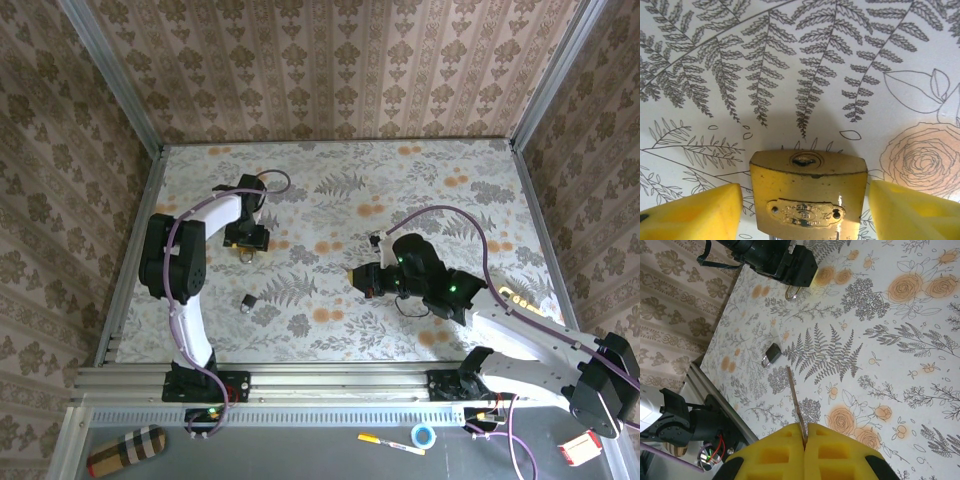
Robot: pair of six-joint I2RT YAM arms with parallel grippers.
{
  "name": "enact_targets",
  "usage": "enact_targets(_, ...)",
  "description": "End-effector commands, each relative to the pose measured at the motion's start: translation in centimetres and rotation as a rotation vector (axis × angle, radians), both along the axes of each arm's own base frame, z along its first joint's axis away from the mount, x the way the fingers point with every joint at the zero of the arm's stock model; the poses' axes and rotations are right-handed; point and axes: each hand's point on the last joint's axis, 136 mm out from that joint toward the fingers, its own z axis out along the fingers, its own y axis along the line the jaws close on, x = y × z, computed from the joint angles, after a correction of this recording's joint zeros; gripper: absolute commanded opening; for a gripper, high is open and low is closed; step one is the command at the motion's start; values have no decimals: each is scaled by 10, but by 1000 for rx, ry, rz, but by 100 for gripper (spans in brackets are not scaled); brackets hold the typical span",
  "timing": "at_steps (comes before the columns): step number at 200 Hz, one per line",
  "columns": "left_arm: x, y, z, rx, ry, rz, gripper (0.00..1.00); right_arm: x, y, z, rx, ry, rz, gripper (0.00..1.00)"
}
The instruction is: Unlock with the key
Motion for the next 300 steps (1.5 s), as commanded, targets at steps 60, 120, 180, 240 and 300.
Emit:
enact_targets(60,-13,-16,-21,-79,52,-41,41,0,-13,1,3,-3,-24,0)
enact_targets(120,-5,-70,9,-148,-112,-270,23,15,-60,-15,-54,144,-129,0)
enact_targets(180,-16,-176,94,-206,-555,-847,21,9,-81,-20,-131,250,-112,0)
enact_targets(240,-76,-224,125,-305,-755,-1301,20,-4,-79,-23,-173,296,-33,0)
enact_targets(300,-130,-245,145,-294,-846,-1574,18,-3,-60,-18,-103,282,63,0)
